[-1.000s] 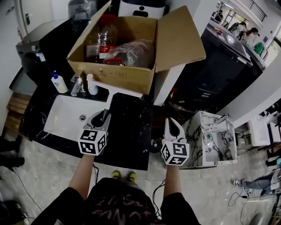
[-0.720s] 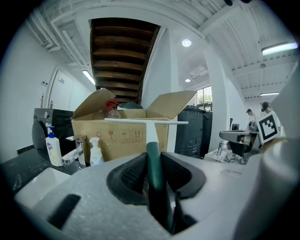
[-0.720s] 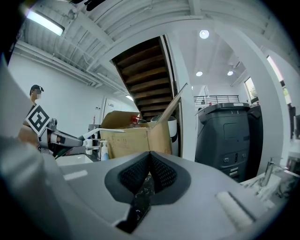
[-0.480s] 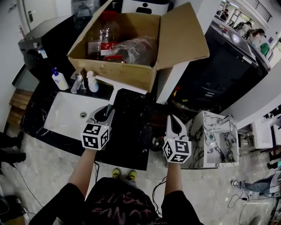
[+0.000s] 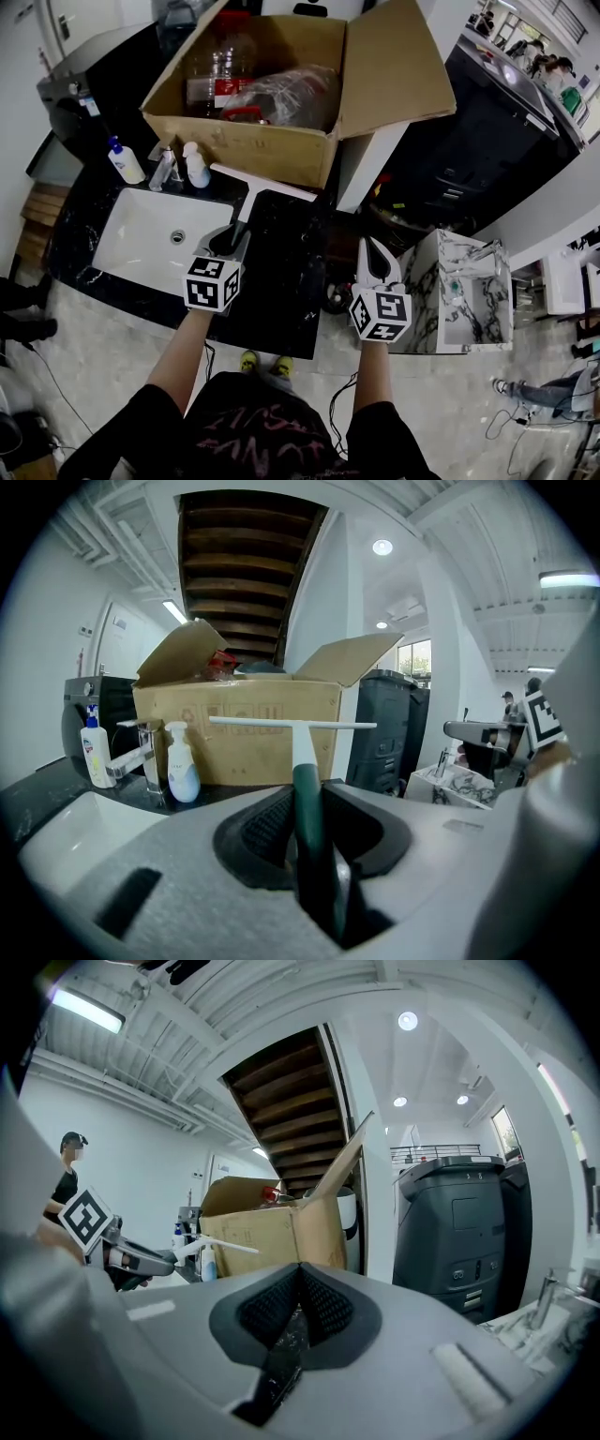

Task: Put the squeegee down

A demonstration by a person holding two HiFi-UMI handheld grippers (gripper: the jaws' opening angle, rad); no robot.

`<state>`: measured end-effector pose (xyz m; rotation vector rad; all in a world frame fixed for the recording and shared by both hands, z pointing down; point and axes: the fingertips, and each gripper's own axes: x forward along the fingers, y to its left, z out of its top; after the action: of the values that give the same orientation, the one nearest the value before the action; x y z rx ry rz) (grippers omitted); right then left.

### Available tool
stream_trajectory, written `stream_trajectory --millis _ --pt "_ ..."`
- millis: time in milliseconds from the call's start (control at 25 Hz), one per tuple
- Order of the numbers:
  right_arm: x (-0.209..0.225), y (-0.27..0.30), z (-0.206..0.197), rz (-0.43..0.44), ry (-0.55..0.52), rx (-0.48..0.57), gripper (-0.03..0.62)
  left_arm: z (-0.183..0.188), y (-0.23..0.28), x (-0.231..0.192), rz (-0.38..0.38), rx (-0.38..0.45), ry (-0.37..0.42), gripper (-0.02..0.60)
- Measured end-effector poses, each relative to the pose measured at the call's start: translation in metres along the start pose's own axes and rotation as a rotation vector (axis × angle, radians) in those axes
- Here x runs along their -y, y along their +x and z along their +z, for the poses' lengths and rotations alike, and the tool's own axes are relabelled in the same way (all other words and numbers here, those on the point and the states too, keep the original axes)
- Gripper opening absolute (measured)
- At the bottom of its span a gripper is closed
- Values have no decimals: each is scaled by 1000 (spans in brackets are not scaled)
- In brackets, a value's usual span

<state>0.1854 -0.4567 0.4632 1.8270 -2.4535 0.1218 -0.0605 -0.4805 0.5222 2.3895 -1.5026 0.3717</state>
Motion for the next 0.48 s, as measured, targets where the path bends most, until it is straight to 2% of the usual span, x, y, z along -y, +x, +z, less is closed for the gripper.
stream_trajectory --millis 480 --pt "3 -5 -9 0 3 -17 3 -47 16 11 -7 -101 -31 98"
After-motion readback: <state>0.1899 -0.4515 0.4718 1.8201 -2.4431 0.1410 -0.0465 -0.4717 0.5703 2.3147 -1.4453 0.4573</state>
